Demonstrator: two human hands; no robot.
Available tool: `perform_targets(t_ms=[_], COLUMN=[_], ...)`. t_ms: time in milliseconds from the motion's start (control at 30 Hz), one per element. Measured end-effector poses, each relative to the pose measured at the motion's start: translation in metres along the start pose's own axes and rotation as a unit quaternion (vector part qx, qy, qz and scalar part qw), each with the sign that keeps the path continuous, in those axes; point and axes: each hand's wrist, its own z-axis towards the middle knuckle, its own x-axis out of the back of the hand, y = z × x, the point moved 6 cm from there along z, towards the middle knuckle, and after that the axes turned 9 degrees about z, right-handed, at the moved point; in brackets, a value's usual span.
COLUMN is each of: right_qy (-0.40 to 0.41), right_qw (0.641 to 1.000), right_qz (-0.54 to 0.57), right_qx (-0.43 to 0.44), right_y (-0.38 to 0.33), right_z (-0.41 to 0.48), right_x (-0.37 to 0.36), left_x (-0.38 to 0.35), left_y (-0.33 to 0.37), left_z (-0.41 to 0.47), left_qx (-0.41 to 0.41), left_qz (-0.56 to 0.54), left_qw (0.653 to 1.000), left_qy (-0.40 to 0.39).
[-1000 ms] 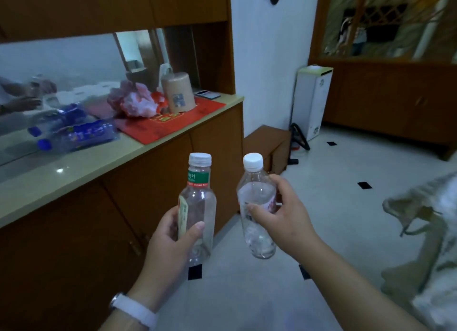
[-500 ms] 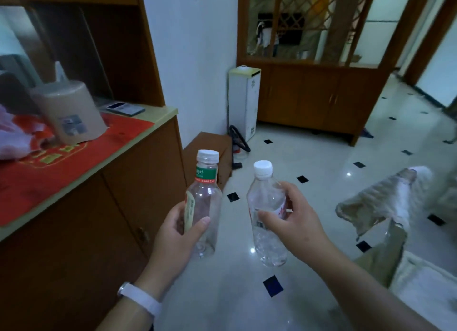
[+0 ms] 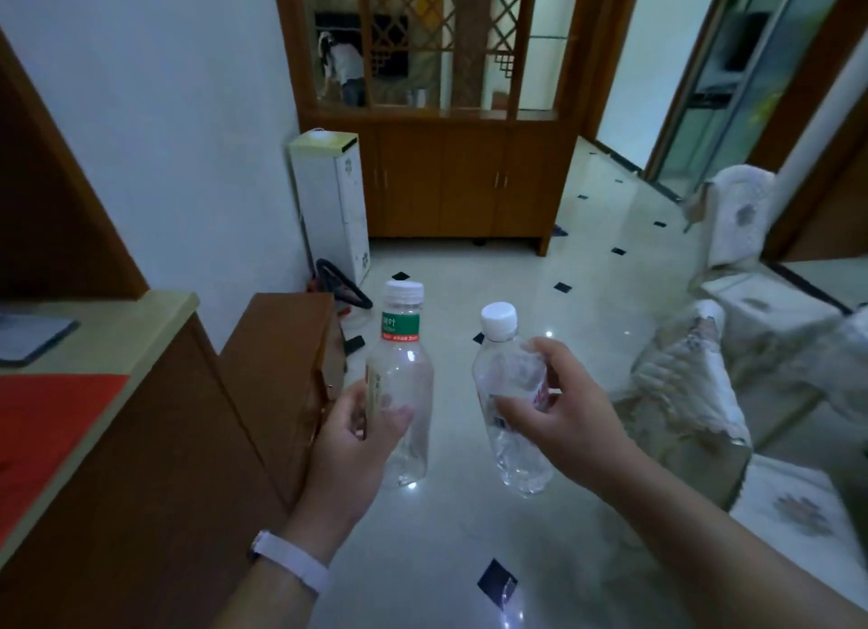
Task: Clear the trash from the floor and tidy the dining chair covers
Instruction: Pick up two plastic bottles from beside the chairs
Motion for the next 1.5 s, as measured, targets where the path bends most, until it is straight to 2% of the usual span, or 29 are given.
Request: perform_targets(t_ms=[333, 667, 900, 1200, 1500], right_qy=[0.052, 0.104, 0.156, 0.246, 0.335], right_qw=[0.997, 0.99, 0.984, 0.96, 0.927], right_qz=[0.026, 0.057, 0.047, 0.012, -0.033], right_qx=[-0.051, -0.072, -0.068, -0.136, -0.168], right_y=[0.074, 0.124, 0.141, 0.2, 0.217], right_z=[0.131, 0.299, 0.376, 0.483, 0.614], right_x=[0.007, 0.069, 0.111, 0.132, 0.137], left_x=[-0.063, -0.164, -0.219, -0.302, -0.367], left_y=[-0.026, 0.0, 0.02, -0.002, -0.003], left_z=[0.16, 0.328, 0.419, 0.556, 0.726], left_qx=[0.012, -0.009, -0.033, -0.045, -0.053], left_qz=[0.056, 0.085, 0.088, 0.075, 0.05], left_qw=[0.997, 0.991, 0.985, 0.969, 0.934], left_qy=[-0.054, -0.102, -0.142, -0.229, -0.349])
